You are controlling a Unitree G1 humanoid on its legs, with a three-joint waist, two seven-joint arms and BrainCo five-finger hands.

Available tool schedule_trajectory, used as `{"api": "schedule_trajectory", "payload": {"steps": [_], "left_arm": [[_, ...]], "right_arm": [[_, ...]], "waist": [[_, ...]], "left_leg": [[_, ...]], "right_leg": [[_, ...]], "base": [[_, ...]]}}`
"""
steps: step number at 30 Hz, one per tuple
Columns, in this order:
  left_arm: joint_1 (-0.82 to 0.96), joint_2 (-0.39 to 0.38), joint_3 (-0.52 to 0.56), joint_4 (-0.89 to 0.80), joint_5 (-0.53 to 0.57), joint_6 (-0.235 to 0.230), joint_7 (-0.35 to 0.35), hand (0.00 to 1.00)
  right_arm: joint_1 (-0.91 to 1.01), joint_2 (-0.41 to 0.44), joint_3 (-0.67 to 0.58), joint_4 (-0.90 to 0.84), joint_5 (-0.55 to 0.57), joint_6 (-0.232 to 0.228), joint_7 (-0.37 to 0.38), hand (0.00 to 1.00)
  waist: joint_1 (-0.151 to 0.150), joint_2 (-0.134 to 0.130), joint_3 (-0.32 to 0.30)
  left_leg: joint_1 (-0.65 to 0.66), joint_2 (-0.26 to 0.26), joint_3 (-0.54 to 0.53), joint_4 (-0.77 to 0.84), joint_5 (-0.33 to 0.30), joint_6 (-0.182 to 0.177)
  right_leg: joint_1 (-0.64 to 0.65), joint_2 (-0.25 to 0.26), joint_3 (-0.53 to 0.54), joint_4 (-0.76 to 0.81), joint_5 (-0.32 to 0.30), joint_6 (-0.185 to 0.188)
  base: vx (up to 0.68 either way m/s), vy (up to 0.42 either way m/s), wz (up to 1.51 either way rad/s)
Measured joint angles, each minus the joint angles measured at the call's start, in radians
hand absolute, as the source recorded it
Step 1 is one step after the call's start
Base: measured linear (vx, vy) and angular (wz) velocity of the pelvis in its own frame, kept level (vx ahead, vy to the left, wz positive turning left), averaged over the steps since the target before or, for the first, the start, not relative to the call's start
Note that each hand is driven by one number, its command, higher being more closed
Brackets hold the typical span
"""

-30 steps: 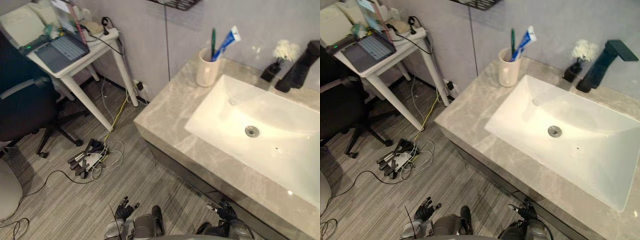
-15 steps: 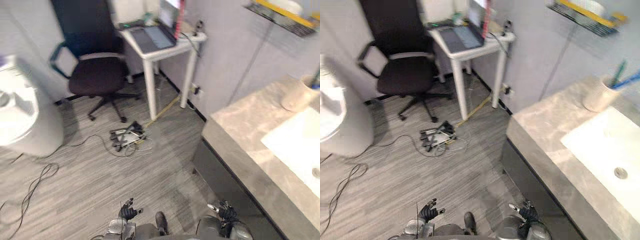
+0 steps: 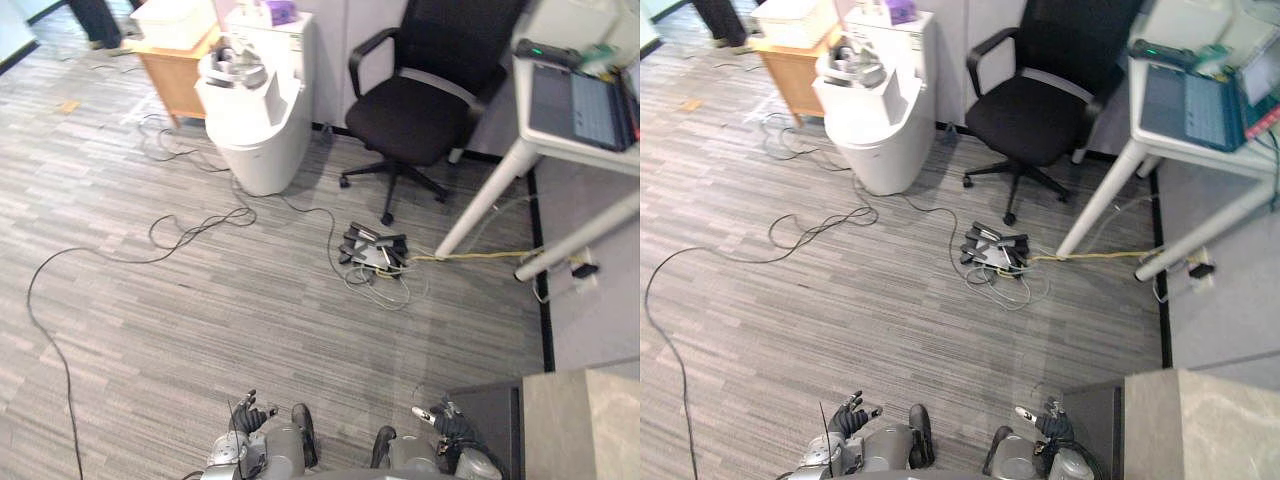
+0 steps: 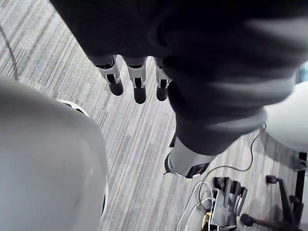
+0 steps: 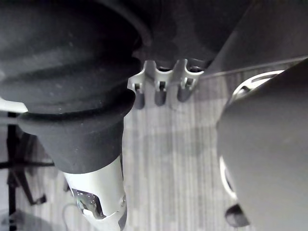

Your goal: Organize washtable

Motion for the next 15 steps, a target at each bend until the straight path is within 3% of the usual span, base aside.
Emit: {"api": "schedule_trajectory", "payload": {"steps": [4,5,7,8,9,10,11,12,13,14,15], "left_arm": [[0.001,0.015,-0.033,0.009,0.001,0.001,-0.003,0.0],[0.001,0.015,-0.042,0.011,0.002,0.001,-0.004,0.0],[0.002,0.015,-0.052,0.016,0.011,0.004,-0.006,0.0],[0.007,0.013,-0.053,0.018,0.013,0.004,-0.006,0.0],[0.009,-0.001,-0.055,0.02,0.015,0.008,-0.01,0.0],[0.015,-0.007,-0.057,0.011,0.023,0.008,-0.01,0.0],[0.017,-0.008,-0.058,0.011,0.025,0.009,-0.011,0.0],[-0.002,-0.007,-0.058,0.027,0.036,0.016,-0.01,0.0],[-0.007,0.013,-0.054,0.033,0.056,0.022,-0.014,0.0],[-0.013,0.027,-0.057,0.038,0.058,0.02,-0.022,0.0],[-0.018,0.008,-0.059,0.037,0.063,0.023,-0.021,0.0]], "right_arm": [[-0.054,-0.007,0.055,0.034,-0.035,0.0,0.001,0.0],[-0.051,-0.006,0.059,0.034,-0.037,0.003,0.002,0.0],[-0.041,-0.011,0.06,0.03,-0.036,0.003,0.001,0.0],[-0.038,-0.016,0.058,0.026,-0.036,0.002,0.001,0.0],[-0.046,-0.036,0.057,0.025,-0.036,0.003,-0.001,0.0],[-0.048,-0.046,0.057,0.024,-0.036,0.003,0.001,0.0],[-0.048,-0.047,0.06,0.021,-0.037,0.003,0.002,0.0],[-0.06,-0.039,0.064,0.007,-0.037,0.001,0.002,0.0],[-0.053,-0.002,0.076,-0.001,-0.037,-0.009,0.002,0.0],[-0.044,0.002,0.076,-0.007,-0.038,-0.014,0.003,0.0],[-0.059,-0.005,0.07,-0.003,-0.038,-0.015,0.0,0.0]], "waist": [[-0.007,0.01,-0.004],[-0.008,0.015,-0.007],[-0.029,0.008,-0.006],[-0.033,0.032,-0.011],[-0.041,0.051,-0.014],[-0.048,0.063,-0.013],[-0.053,0.078,-0.013],[-0.069,0.091,-0.007],[-0.076,0.014,-0.012],[-0.085,0.006,-0.009],[-0.085,0.042,0.0]], "left_leg": [[0.002,-0.049,0.005,-0.06,0.006,-0.019],[-0.001,-0.05,0.033,-0.071,-0.019,-0.011],[0.001,-0.006,0.205,-0.01,-0.082,0.012],[-0.001,0.032,0.258,0.047,-0.064,0.016],[-0.024,0.041,0.246,0.1,-0.08,0.041],[-0.015,0.042,0.224,0.081,-0.071,0.054],[-0.01,0.056,0.194,0.053,-0.07,0.053],[-0.01,0.054,0.128,-0.026,-0.016,0.033],[0.011,0.004,0.155,-0.035,-0.004,0.02],[0.016,0.022,0.186,0.029,-0.064,-0.003],[0.015,0.046,0.183,0.013,-0.098,-0.004]], "right_leg": [[0.016,-0.017,-0.026,-0.042,-0.001,0.015],[0.017,-0.025,-0.043,-0.044,-0.007,0.021],[0.06,-0.045,-0.112,-0.113,0.011,0.016],[0.07,-0.038,-0.139,-0.106,0.017,0.033],[0.067,-0.051,-0.166,-0.039,-0.005,0.037],[0.033,-0.061,-0.181,0.055,-0.011,0.001],[0.029,-0.03,-0.182,0.049,-0.038,-0.003],[0.015,0.071,-0.182,-0.09,-0.039,-0.046],[0.008,0.076,-0.218,-0.245,0.12,-0.123],[0.018,0.067,-0.271,-0.242,0.126,-0.092],[0.024,0.08,-0.304,-0.224,0.13,-0.084]], "base": [[0.0,0.035,0.19],[0.03,0.078,0.54],[0.12,0.122,0.94],[0.18,0.15,1.07],[0.14,0.162,1.02],[0.11,0.138,1.03],[0.04,0.007,1.12],[0.04,-0.105,1.26],[0.11,-0.143,1.32],[0.16,-0.029,1.02],[0.15,0.069,0.67]]}}
